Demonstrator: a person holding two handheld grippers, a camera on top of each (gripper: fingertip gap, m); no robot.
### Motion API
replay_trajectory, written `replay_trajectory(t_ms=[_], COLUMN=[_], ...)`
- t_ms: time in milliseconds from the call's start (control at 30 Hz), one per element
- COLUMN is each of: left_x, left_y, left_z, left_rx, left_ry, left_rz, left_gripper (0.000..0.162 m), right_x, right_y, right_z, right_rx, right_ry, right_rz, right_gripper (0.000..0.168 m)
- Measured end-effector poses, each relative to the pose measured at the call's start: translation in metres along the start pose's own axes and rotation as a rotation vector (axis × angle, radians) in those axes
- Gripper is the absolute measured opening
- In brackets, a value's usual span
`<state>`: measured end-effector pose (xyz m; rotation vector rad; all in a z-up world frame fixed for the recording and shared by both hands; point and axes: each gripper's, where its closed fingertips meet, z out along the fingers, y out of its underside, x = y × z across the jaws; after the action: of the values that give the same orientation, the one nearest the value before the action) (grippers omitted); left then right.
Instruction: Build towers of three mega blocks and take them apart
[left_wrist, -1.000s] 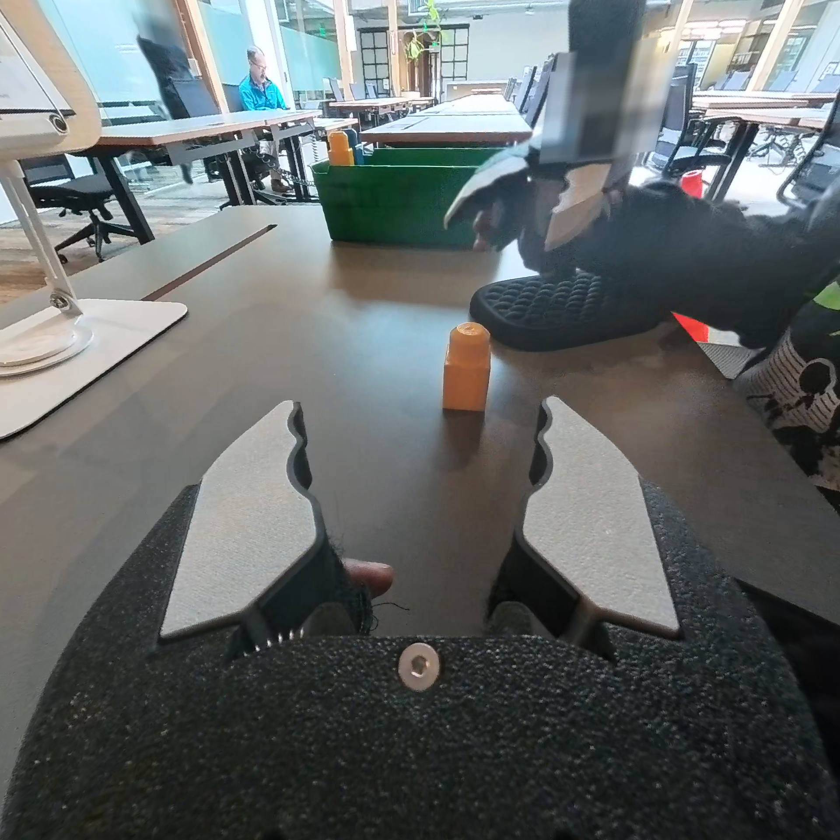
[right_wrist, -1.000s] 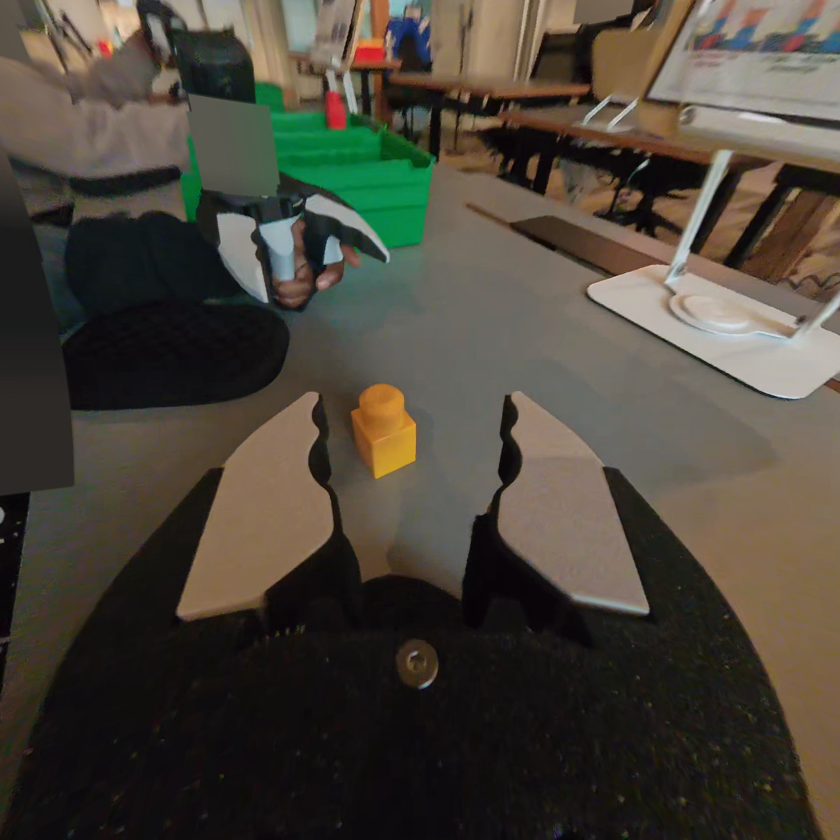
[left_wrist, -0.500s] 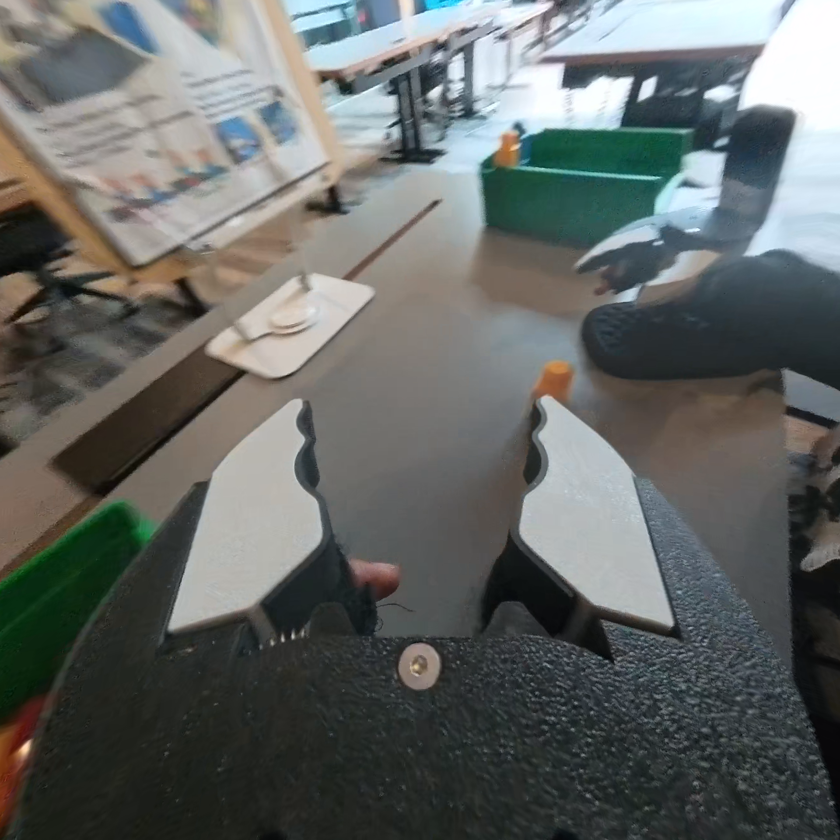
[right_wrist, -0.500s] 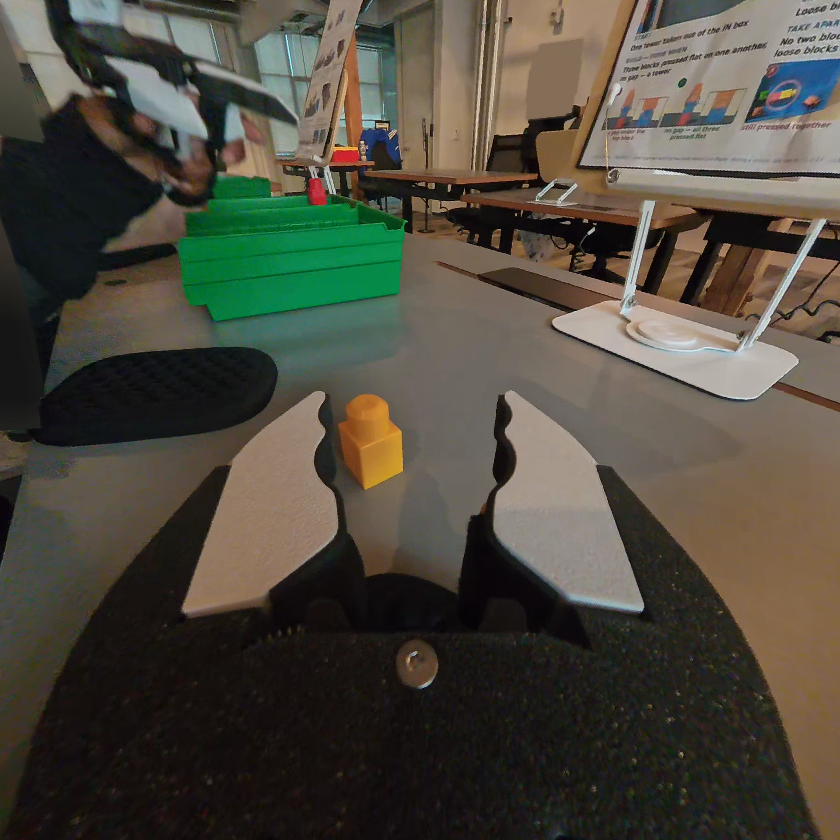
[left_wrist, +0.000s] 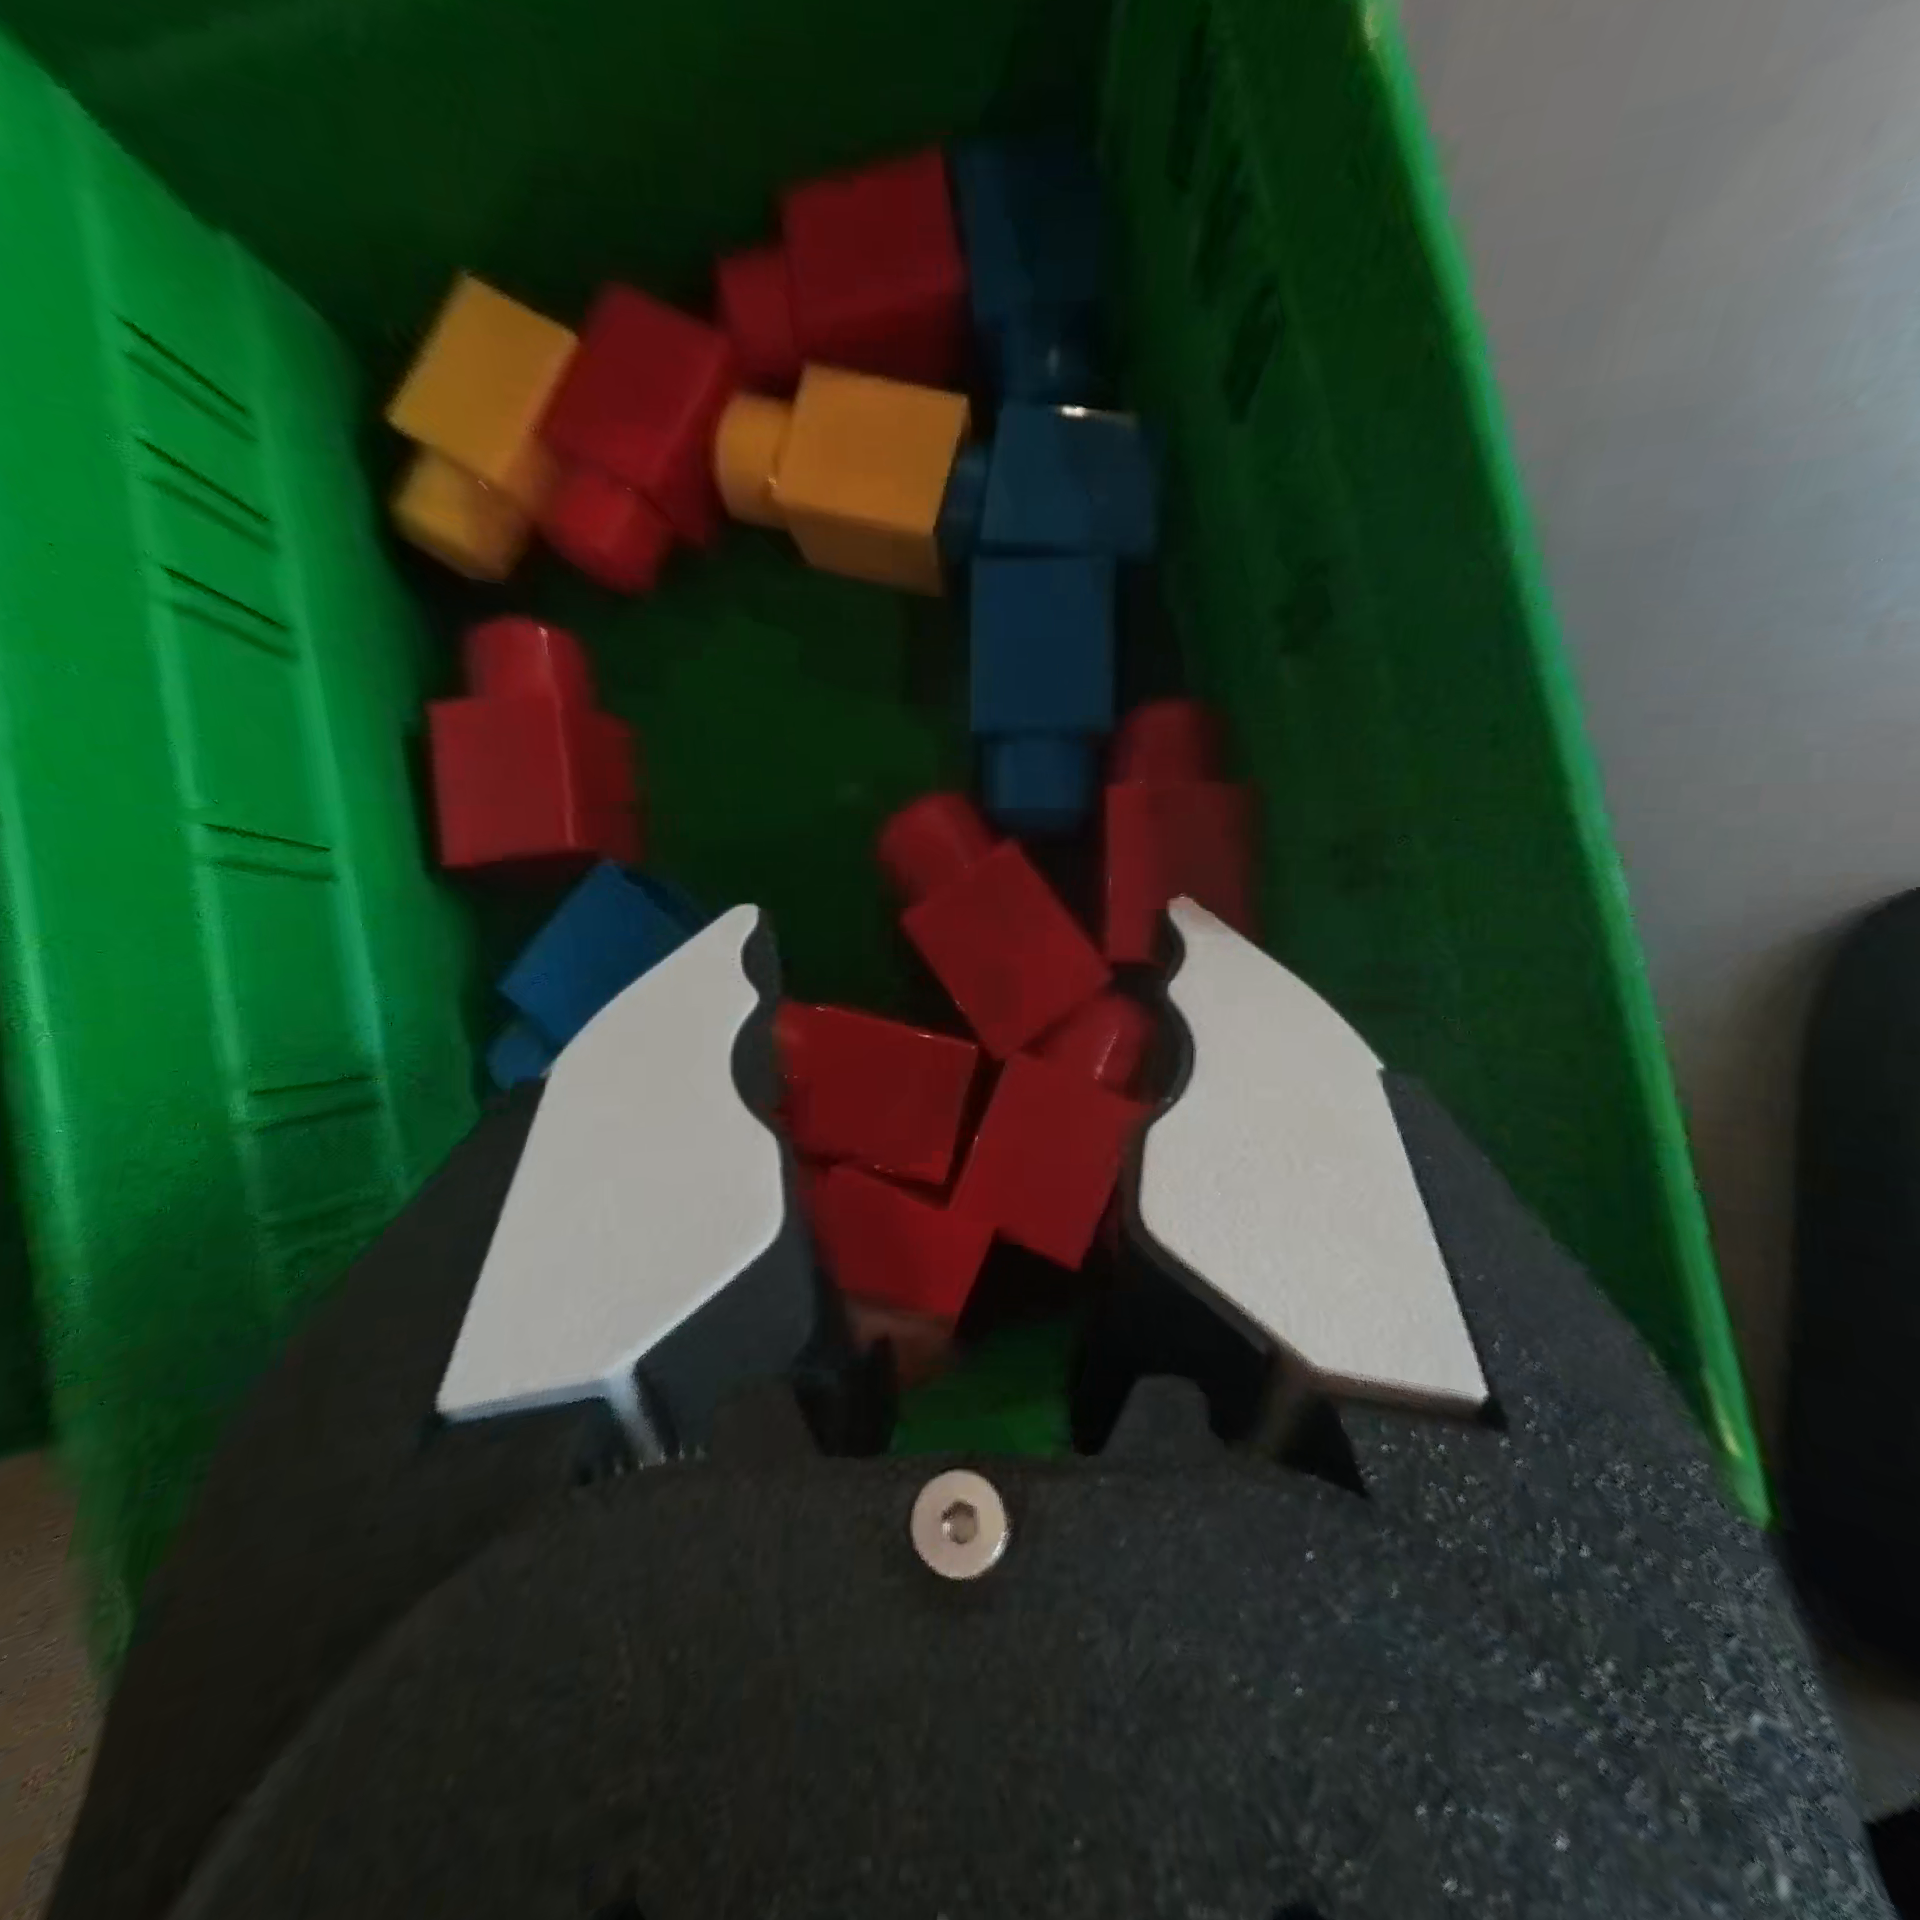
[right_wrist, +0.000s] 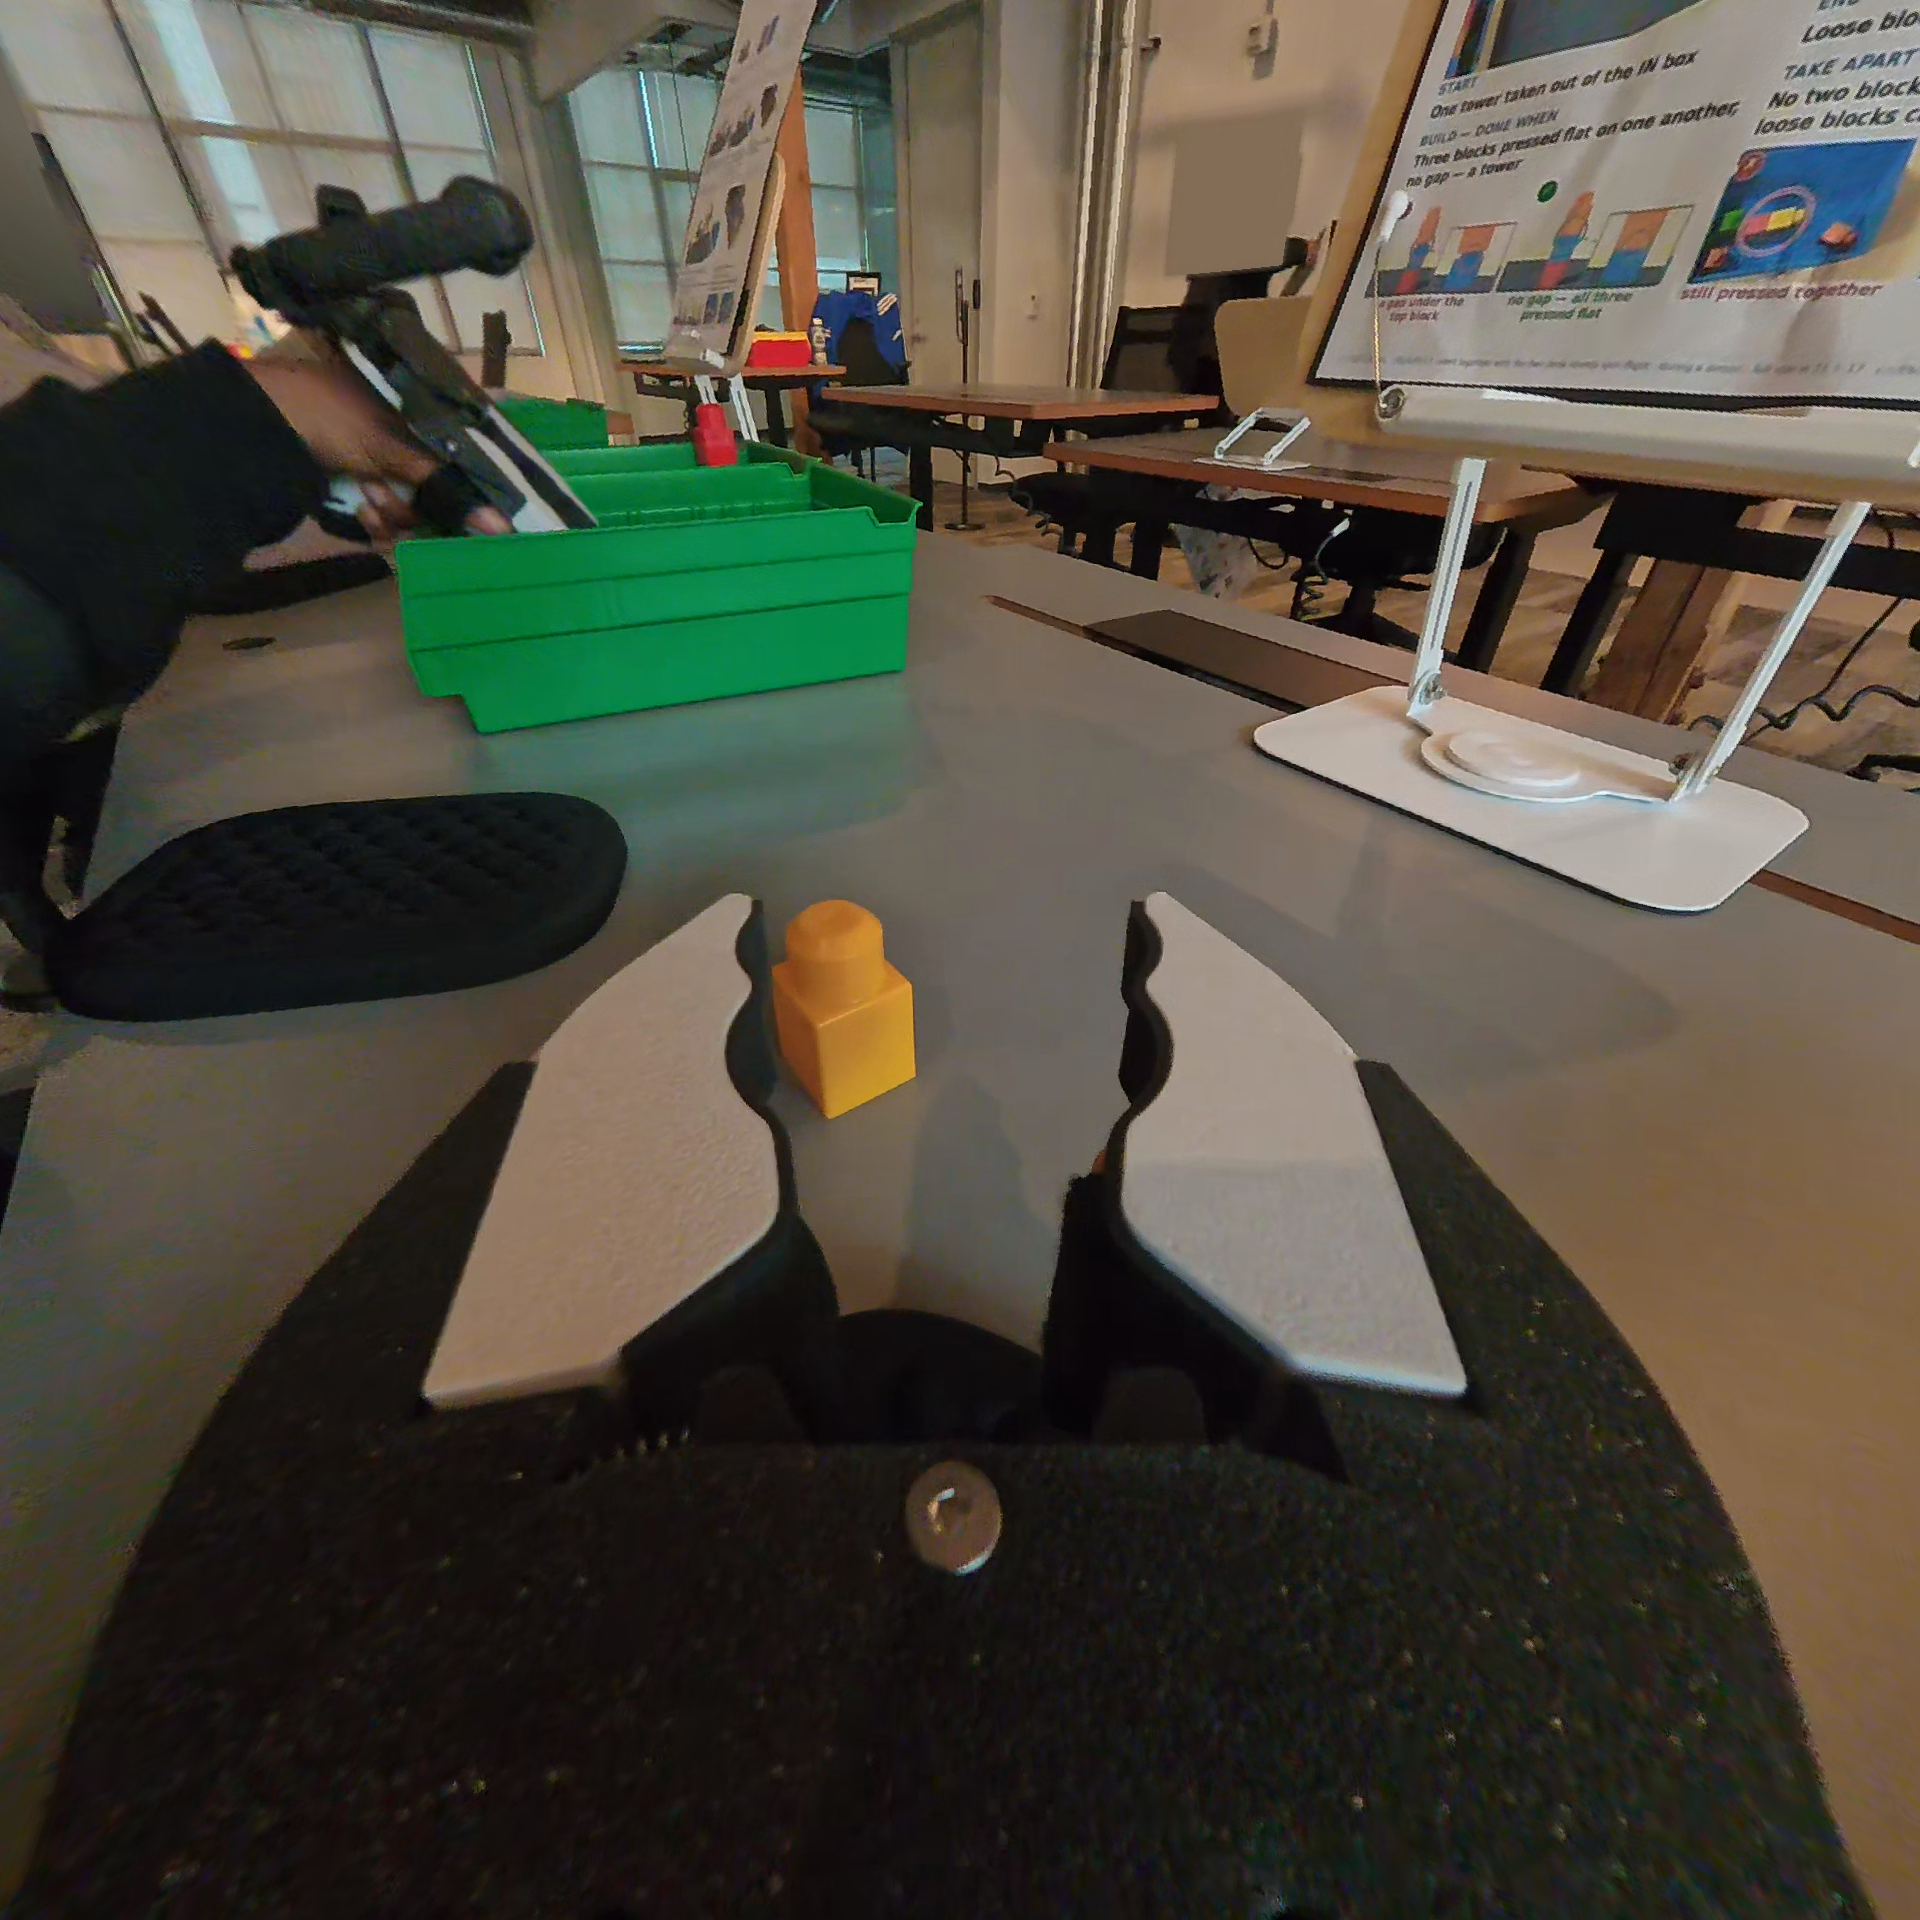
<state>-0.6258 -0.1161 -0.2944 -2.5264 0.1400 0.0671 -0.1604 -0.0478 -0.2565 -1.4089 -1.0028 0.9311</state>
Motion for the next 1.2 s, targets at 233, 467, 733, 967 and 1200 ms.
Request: replay_trajectory(t_ms=[233, 467, 733, 967, 1200], left_x=[0.006, -0.001, 0.002, 0.004, 0.003], left_y=[0.008, 0.01, 0.019, 0.023, 0.001], left_z=[0.022, 0.023, 0.027, 0.032, 0.024], left_rx=[-0.037, -0.048, -0.1, -0.168, 0.023], left_ry=[0.018, -0.009, -0.015, -0.011, -0.002], left_rz=[0.004, -0.001, 0.008, 0.004, 0.007], left_gripper=[0.061, 0.058, 0.049, 0.045, 0.038], right_x=[0.002, 0.003, 0.004, 0.005, 0.003], right_y=[0.001, 0.0, 0.0, -0.002, -0.003], right_z=[0.001, 0.0, 0.0, -0.001, -0.001], right_rx=[-0.006, -0.002, -0.001, 0.016, 0.019], right_ry=[0.017, 0.018, 0.012, 0.016, 0.009], right_rz=[0.003, 0.008, 0.016, 0.019, 0.012], right_gripper=[0.064, 0.063, 0.062, 0.061, 0.059])
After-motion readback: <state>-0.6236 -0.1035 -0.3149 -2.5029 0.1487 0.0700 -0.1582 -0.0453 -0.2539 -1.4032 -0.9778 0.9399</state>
